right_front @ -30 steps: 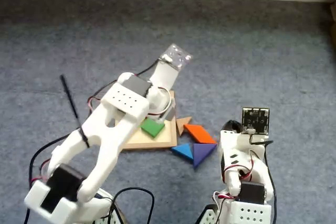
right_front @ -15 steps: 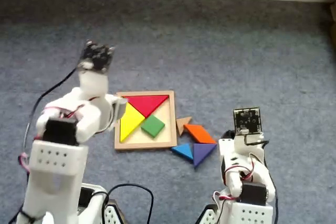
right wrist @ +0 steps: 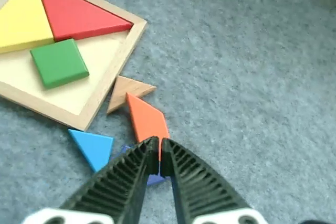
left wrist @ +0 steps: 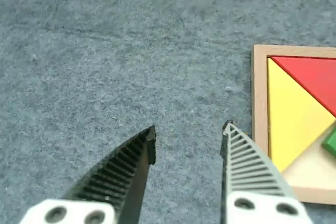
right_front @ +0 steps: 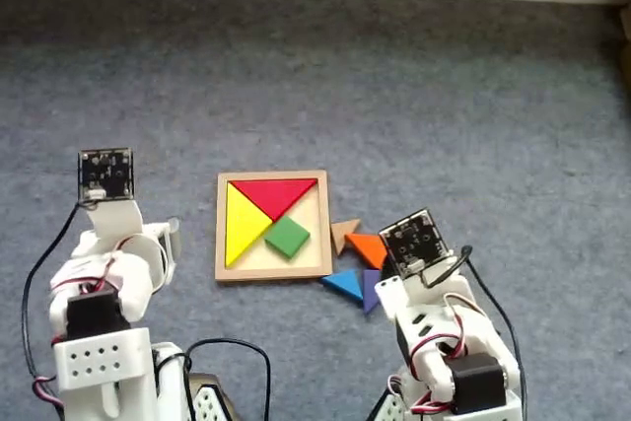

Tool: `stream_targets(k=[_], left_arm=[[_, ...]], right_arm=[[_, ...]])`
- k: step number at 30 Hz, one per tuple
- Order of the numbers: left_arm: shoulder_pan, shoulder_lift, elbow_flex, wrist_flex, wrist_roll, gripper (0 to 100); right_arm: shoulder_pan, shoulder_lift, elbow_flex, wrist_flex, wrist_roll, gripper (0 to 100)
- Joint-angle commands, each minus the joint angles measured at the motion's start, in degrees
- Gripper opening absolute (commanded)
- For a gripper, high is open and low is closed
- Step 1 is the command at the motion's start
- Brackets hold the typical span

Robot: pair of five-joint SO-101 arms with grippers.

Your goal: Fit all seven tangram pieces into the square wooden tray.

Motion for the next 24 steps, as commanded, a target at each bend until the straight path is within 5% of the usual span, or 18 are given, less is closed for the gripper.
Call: stream_targets(k=[1,16,24], left_arm=[[-1.5,-3.9,6.7,-5.7,0.3,21],[-1.6,-7.6,12.6,-8.1,0.1,21],[-1.6,-7.3,13.0,-8.1,-3.2,21]], right_arm=[[-3.1,5.2,-3.3,0.2,0.7,5.3],[-18.2,41.9,-15.4,-0.7,0.6,21.4],[-22.1,55.2,-15.4,-10.9,0.5,22.8]])
